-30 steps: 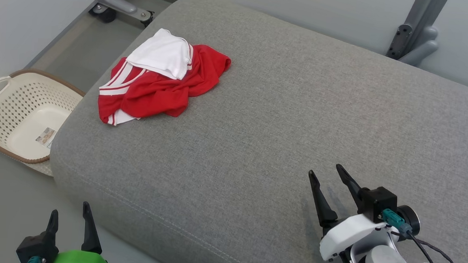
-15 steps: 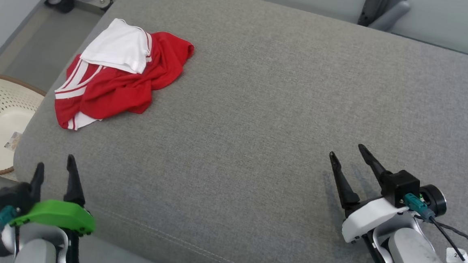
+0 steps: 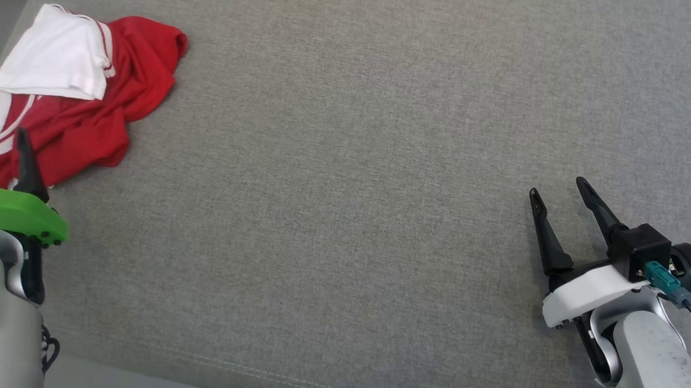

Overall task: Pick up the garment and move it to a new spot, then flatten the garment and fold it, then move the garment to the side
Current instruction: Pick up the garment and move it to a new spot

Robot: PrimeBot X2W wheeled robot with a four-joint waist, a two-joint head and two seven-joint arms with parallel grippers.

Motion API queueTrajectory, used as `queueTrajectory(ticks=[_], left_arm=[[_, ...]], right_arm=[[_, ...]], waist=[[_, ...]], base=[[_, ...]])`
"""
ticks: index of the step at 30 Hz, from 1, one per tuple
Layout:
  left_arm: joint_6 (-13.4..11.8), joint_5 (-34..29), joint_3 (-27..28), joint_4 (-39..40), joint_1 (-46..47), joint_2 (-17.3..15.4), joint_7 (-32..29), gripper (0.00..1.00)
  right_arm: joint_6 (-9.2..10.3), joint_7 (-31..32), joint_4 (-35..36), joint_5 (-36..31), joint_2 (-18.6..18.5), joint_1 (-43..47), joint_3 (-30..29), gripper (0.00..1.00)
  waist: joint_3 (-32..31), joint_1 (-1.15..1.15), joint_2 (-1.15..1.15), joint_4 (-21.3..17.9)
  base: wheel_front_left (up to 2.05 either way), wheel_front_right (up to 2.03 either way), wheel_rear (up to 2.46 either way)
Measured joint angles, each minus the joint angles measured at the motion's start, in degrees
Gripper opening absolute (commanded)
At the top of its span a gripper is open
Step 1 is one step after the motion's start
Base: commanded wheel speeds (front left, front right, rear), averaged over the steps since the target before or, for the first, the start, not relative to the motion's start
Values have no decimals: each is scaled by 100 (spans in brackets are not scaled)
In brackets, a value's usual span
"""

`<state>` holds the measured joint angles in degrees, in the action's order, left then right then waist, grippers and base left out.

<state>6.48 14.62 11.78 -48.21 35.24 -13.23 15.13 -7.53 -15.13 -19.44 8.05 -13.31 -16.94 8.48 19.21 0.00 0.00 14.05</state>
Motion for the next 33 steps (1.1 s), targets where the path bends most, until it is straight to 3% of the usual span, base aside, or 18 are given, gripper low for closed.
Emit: queueTrajectory(ticks=[9, 12, 27, 28, 29, 30, 33], left_arm=[[-133, 15, 65, -883, 946, -421, 0, 100], [-245, 34, 82, -1160, 1076, -447, 0, 100], [-243, 274, 219, -1540, 1338, -371, 0, 100], [-242, 287, 214, -1617, 1373, -369, -3, 46], [-234, 305, 219, -1703, 1412, -366, -59, 19], [-226, 348, 234, -1793, 1450, -355, -114, 0], [-197, 403, 247, -1991, 1497, -357, -194, 0]], right_arm=[[0, 0, 151, 44, -42, -145, -94, 100], [0, -1, 178, 53, -42, -207, -109, 100], [-1, -13, 259, 86, -62, -321, -170, 100], [-1, -16, 257, 94, -60, -331, -162, 100], [-1, -16, 252, 100, -56, -338, -154, 100], [-2, -18, 243, 108, -46, -343, -151, 100], [-1, -16, 209, 143, 2, -371, -134, 100]], waist=[[567, 0, 0, -434], [686, 0, 0, -539], [1004, 0, 0, -739], [1016, 0, 0, -749], [1023, 0, 0, -760], [1027, 0, 0, -774], [1013, 0, 0, -823]], base=[[0, 0, 0], [0, 0, 0], [0, 0, 0], [0, 0, 0], [0, 0, 0], [0, 0, 0], [0, 0, 0]])
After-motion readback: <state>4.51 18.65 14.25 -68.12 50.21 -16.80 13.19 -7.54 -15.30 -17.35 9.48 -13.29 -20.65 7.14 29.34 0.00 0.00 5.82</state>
